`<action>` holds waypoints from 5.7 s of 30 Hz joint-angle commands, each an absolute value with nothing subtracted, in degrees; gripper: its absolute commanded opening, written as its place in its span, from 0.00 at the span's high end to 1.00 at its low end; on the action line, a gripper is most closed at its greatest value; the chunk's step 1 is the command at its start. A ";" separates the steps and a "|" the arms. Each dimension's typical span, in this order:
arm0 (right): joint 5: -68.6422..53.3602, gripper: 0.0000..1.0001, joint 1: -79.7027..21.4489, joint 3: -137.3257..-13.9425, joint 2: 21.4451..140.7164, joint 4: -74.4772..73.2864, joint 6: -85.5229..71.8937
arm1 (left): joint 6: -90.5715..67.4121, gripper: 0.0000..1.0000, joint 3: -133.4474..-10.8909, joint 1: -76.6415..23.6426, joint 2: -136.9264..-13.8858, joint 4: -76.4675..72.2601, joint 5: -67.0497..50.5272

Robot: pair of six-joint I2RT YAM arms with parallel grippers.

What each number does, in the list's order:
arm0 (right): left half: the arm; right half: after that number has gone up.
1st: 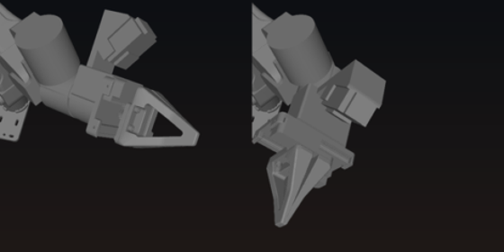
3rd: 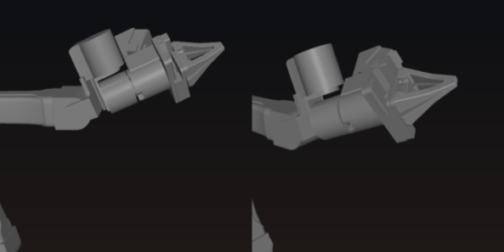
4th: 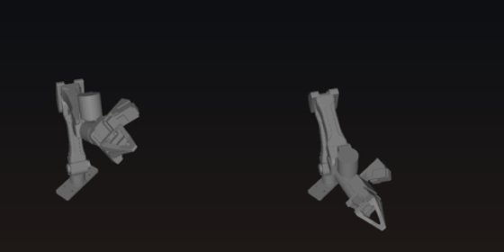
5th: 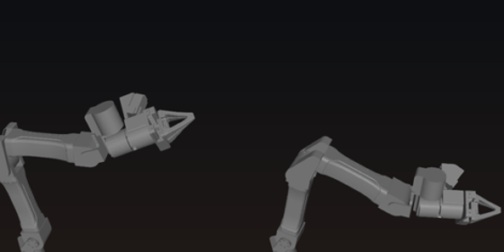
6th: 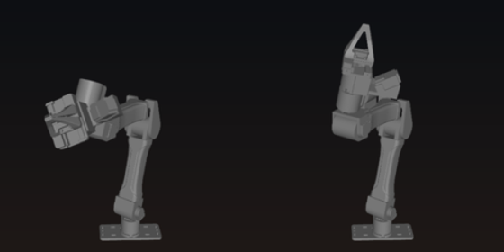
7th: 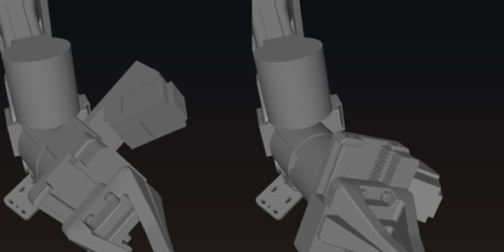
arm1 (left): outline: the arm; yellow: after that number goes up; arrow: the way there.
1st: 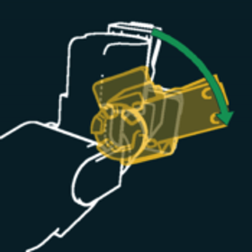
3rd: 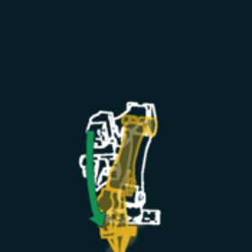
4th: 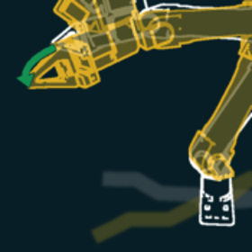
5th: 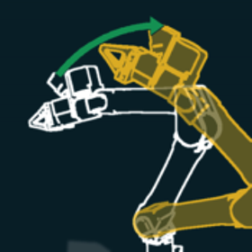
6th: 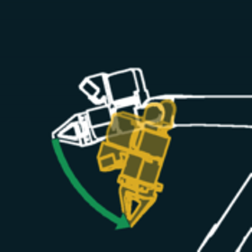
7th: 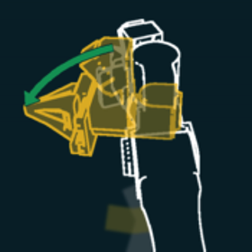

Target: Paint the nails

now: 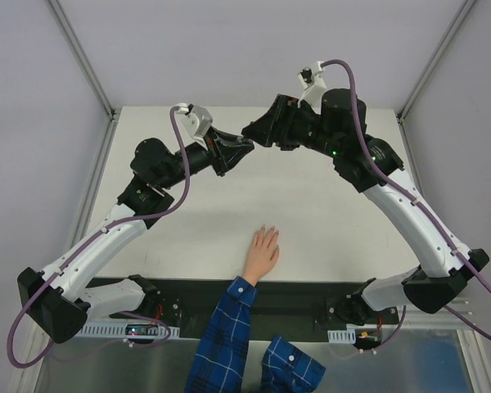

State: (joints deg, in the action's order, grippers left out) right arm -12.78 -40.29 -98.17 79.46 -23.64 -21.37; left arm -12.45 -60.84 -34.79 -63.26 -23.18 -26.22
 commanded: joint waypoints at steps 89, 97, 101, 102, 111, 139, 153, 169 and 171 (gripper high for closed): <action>-50.30 0.58 -31.38 -93.15 80.78 4.88 -27.61 | -42.21 1.00 -60.65 -27.77 -67.60 -53.98 -54.51; -32.11 0.06 -33.04 -98.78 78.57 -15.34 -21.19 | -27.34 1.00 -60.99 -27.86 -65.21 -41.58 -45.97; -27.78 0.07 -35.85 -104.58 80.94 -21.44 -18.72 | -23.12 1.00 -62.14 -28.83 -65.13 -38.59 -41.49; -26.56 0.09 -36.21 -105.72 81.21 -21.97 -18.55 | -21.29 1.00 -62.66 -29.35 -65.21 -38.15 -40.79; -21.28 0.39 -38.50 -108.54 82.79 -25.40 -18.02 | -16.70 1.00 -64.95 -30.94 -66.80 -35.51 -34.63; -60.56 0.82 -29.71 -88.86 84.73 35.71 -40.61 | -44.60 1.00 -60.82 -27.07 -69.35 -63.57 -50.80; -32.80 0.24 -32.60 -102.81 80.50 -12.82 -24.61 | -16.89 1.00 -63.28 -28.82 -63.19 -33.40 -35.44; -24.17 0.43 -36.39 -110.48 84.90 -22.15 -22.94 | -16.87 1.00 -66.09 -31.03 -66.53 -35.07 -31.64; -24.69 0.43 -36.47 -110.92 85.17 -22.06 -23.03 | -17.49 1.00 -66.09 -31.03 -66.71 -35.59 -32.08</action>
State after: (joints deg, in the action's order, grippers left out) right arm -25.47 -35.97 -109.38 85.36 -22.33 -23.68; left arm -17.15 -63.83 -30.44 -67.11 -31.79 -32.42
